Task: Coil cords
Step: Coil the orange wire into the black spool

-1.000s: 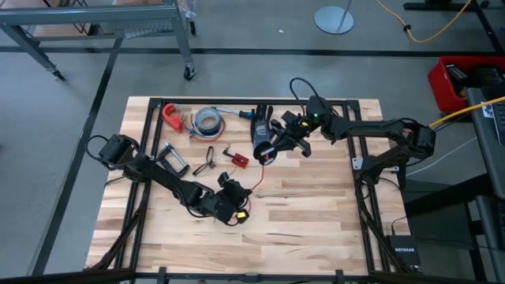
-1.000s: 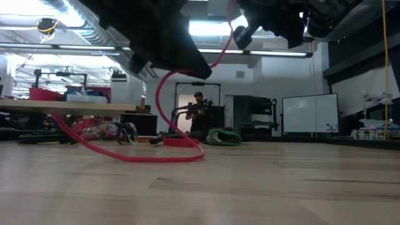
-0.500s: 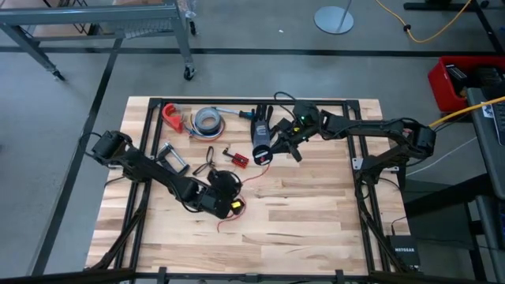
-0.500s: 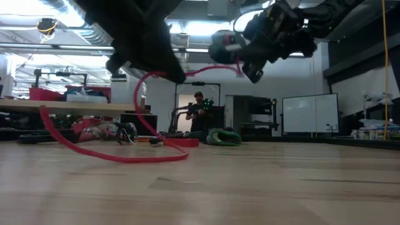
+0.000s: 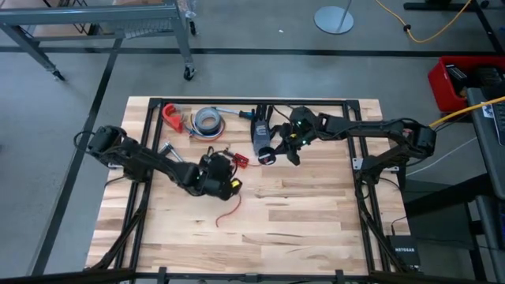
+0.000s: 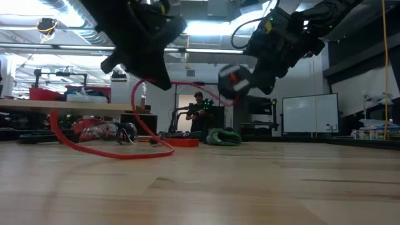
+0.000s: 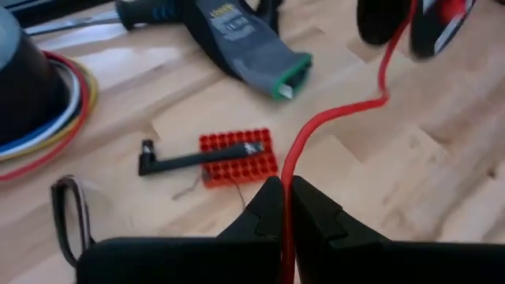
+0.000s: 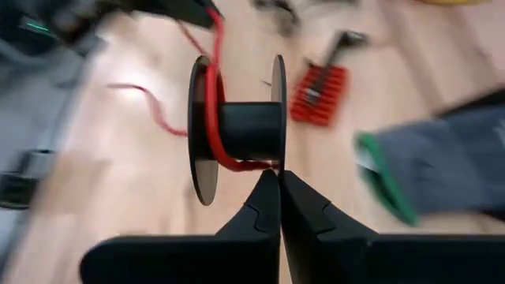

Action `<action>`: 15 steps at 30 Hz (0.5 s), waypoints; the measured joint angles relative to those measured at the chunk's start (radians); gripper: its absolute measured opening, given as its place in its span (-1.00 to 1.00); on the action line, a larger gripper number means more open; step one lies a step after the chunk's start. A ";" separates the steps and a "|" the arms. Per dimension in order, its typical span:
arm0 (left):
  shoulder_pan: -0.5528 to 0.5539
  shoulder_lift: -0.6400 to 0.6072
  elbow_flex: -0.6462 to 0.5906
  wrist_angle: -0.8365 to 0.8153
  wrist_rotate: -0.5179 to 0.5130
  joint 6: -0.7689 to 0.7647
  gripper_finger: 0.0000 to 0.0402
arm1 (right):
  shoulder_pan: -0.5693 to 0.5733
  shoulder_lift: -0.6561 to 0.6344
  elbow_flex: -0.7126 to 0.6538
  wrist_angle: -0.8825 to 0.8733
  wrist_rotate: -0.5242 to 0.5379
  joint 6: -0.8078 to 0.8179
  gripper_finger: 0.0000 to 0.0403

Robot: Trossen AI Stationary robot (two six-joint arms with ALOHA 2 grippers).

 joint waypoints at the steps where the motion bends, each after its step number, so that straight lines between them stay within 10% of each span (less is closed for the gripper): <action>1: 0.013 -0.001 0.000 0.000 0.000 0.000 -1.00 | 0.011 0.000 0.000 -0.015 0.044 -0.011 -1.00; 15: 0.181 -0.002 0.000 0.331 0.078 0.219 -1.00 | 0.187 0.000 0.000 -0.024 0.520 -0.015 -1.00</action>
